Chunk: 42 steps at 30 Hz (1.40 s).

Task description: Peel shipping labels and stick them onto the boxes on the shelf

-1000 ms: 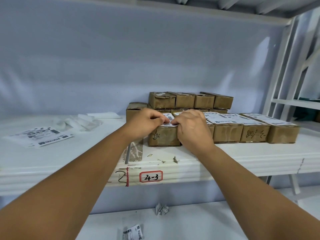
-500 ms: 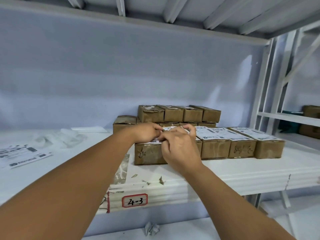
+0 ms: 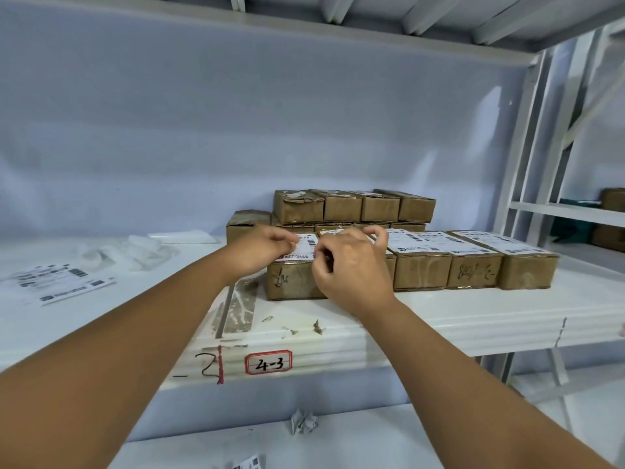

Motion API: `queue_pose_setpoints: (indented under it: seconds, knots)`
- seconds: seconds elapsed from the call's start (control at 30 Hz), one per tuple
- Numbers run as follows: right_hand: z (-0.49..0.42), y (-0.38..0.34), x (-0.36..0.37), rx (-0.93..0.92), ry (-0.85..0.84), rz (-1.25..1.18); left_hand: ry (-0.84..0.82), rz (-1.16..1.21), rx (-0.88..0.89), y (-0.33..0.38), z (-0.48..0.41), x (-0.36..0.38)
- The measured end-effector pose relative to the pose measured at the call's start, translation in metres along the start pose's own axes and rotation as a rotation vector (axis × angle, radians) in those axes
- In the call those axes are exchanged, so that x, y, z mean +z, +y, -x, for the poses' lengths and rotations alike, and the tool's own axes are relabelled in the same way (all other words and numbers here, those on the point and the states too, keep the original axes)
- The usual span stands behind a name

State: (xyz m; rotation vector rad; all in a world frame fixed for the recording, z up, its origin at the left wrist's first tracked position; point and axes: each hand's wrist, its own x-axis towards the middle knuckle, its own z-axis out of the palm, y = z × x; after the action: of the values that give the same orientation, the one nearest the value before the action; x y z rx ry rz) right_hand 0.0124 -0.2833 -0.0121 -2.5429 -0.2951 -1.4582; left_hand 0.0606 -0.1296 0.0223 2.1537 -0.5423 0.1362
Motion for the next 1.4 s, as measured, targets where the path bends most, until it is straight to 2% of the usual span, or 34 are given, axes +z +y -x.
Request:
queue_pose_setpoints:
  seconds: [0.23,0.43,0.57,0.77,1.07,1.17,1.27,1.4]
  knots:
    - [0.000,0.001,-0.006,0.065,-0.047,-0.020,-0.076,0.197,0.046,-0.019,0.034,-0.009]
    - [0.002,0.003,-0.005,0.039,-0.013,-0.064,0.052,0.070,0.036,-0.028,0.036,-0.011]
    - [0.002,0.004,-0.005,0.038,0.013,-0.056,0.032,0.028,0.038,-0.029,0.039,-0.010]
    - [0.000,0.007,-0.006,0.149,0.053,-0.058,-0.013,-0.005,0.043,-0.028,0.041,-0.009]
    - [-0.001,0.006,-0.008,0.101,0.002,-0.093,-0.084,0.187,-0.047,-0.022,0.042,-0.010]
    - [-0.001,0.004,-0.010,0.055,-0.036,-0.052,-0.119,0.126,-0.073,-0.021,0.043,-0.009]
    - [0.000,0.003,-0.009,0.010,-0.050,0.015,-0.051,0.027,-0.035,-0.020,0.046,-0.007]
    - [-0.003,-0.009,-0.010,-0.157,-0.049,0.093,0.156,-0.049,0.072,-0.018,0.053,-0.014]
